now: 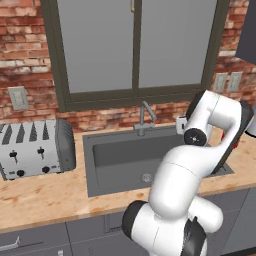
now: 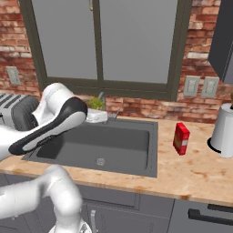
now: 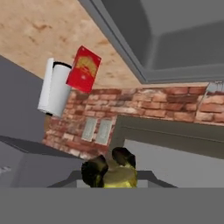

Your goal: Turn on the sink faucet. Then move the broccoli from the counter to the sink. Turn off the sink. Move the vegetable from the sink to the pot next to the stove. Finally move the pot to the front left burner.

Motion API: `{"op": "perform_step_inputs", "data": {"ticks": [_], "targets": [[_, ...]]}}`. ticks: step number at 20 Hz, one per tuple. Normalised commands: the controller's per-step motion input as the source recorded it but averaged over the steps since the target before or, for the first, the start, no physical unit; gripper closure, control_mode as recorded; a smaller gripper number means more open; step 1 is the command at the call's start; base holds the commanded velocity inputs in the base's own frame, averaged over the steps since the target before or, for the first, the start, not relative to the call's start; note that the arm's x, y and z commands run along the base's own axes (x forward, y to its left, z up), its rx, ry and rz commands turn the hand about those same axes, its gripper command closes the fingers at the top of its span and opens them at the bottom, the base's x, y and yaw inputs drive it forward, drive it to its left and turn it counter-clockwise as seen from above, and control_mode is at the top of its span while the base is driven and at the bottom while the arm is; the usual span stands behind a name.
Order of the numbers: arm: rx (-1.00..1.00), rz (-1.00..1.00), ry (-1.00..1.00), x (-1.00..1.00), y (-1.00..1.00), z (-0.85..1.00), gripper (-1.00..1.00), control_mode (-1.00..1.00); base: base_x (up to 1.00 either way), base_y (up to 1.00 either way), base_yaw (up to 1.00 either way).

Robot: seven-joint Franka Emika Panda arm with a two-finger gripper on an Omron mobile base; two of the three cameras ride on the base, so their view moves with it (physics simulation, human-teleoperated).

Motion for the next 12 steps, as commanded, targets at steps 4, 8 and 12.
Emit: {"op": "perform_step_inputs", "data": {"ticks": [4,8,12], "targets": [[0.02,-0.12,0.07,0.00,0.00,0.93,1.00,-1.00,0.00,0.00,0.00],[0.09,-0.15,0.00,-0.06,0.03,0.75,1.00,-1.00,0.00,0.00,0.00],[0.15,-0.22,-0.17,-0.15,0.17,0.37,1.00,-1.00,0.00,0.00,0.00]]}}
